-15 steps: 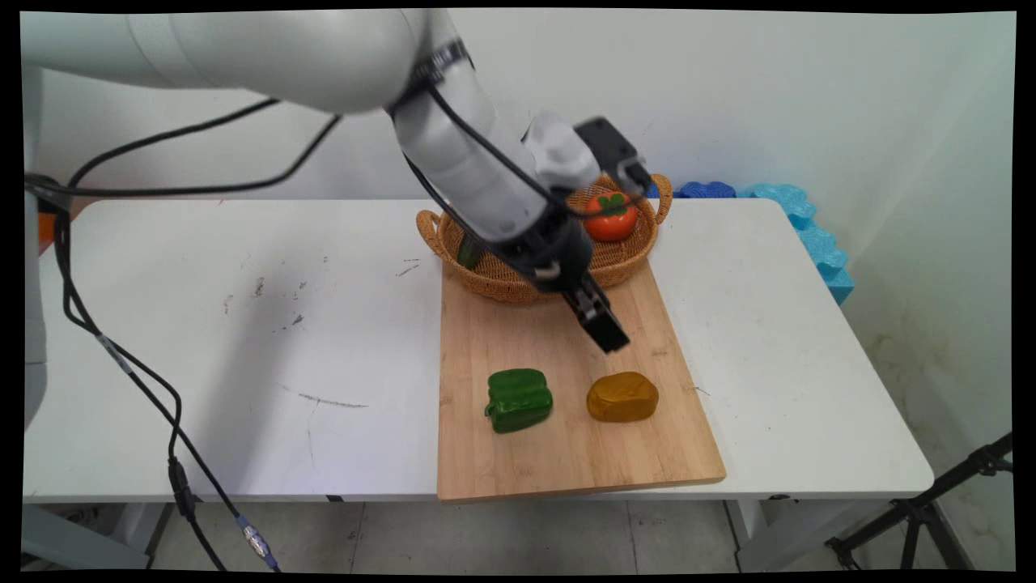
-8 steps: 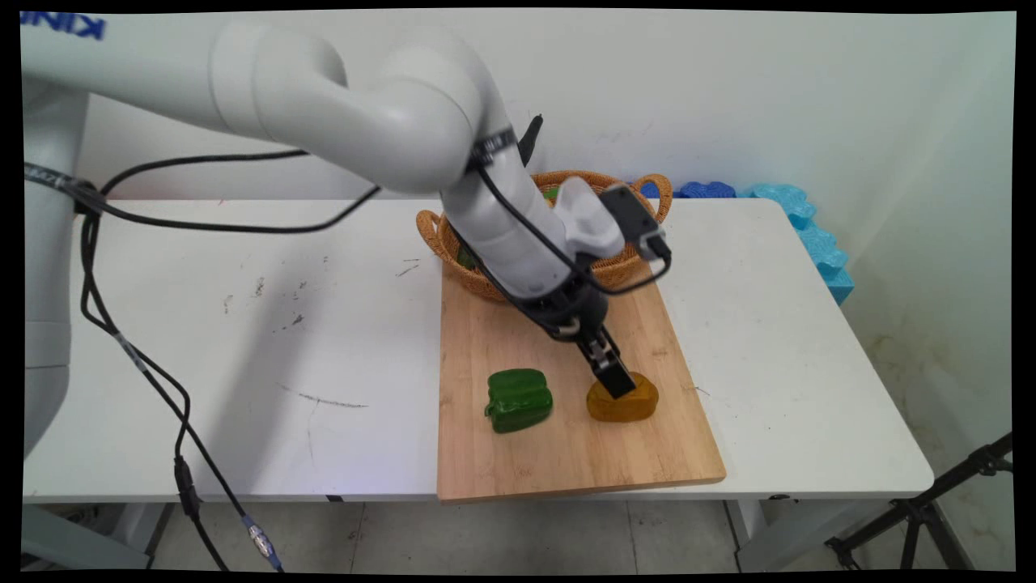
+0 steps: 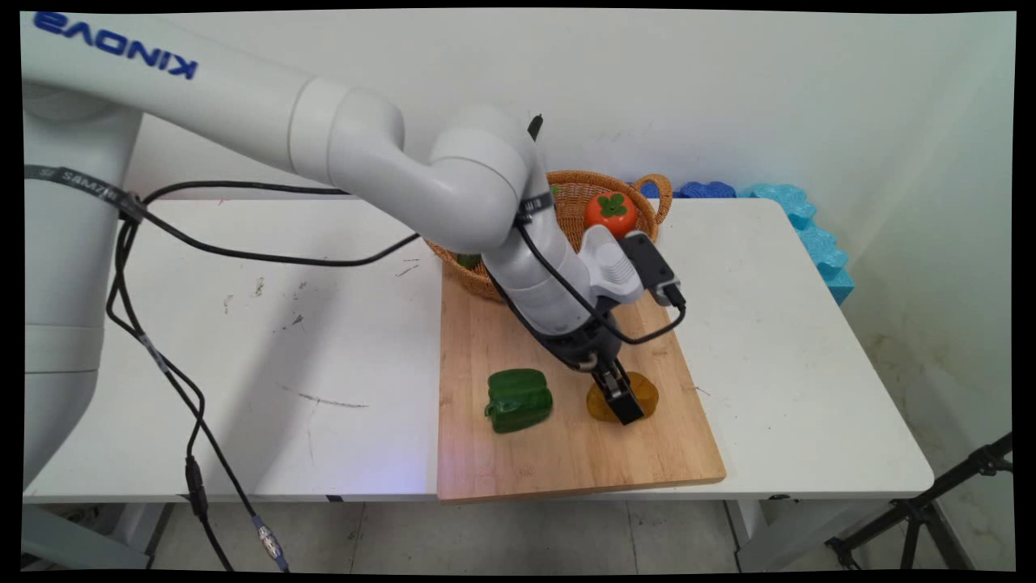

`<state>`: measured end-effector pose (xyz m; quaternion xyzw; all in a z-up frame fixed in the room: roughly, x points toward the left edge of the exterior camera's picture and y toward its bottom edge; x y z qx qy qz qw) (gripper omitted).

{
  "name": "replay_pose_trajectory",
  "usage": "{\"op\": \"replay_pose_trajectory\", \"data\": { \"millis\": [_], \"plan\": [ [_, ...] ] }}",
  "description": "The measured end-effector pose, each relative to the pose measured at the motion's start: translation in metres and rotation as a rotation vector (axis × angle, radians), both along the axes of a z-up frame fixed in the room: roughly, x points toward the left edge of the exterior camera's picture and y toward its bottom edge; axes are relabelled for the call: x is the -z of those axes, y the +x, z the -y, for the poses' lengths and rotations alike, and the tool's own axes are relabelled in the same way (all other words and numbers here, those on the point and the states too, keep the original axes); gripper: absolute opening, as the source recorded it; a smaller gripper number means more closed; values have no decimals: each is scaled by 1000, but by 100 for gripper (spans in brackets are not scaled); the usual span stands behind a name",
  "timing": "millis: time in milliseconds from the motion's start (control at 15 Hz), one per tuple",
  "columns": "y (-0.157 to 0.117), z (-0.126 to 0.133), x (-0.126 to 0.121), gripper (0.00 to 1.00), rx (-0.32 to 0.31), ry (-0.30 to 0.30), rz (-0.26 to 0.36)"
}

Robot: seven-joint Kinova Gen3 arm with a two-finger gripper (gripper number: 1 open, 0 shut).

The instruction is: Pick up the potato from the cutting board, then place the picked object in the vegetable basket

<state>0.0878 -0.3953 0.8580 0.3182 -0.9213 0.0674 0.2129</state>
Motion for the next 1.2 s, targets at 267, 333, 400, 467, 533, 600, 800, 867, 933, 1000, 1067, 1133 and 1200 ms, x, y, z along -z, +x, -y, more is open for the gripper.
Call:
{"op": "replay_pose_trajectory", "data": {
  "millis": [267,333,400,467,533,600,800,867,933,1000,1067,1133,1200],
  "plan": [
    [-6,3,11,0,12,-5,5],
    [-6,3,12,0,15,-6,4],
    [-7,4,13,0,19,-8,3],
    [-8,4,12,0,23,-9,-1],
    [-8,4,11,0,27,-11,-5],
    [-8,4,8,0,31,-15,-9],
    [-5,5,-10,0,44,-39,-22],
    [-3,5,-18,0,45,-47,-28],
    [1,5,-29,0,44,-55,-35],
    [5,5,-42,0,40,-60,-41],
    [9,5,-53,0,35,-62,-46],
    [14,6,-67,0,26,-63,-51],
    [17,6,-74,0,22,-63,-54]
  ]
}}
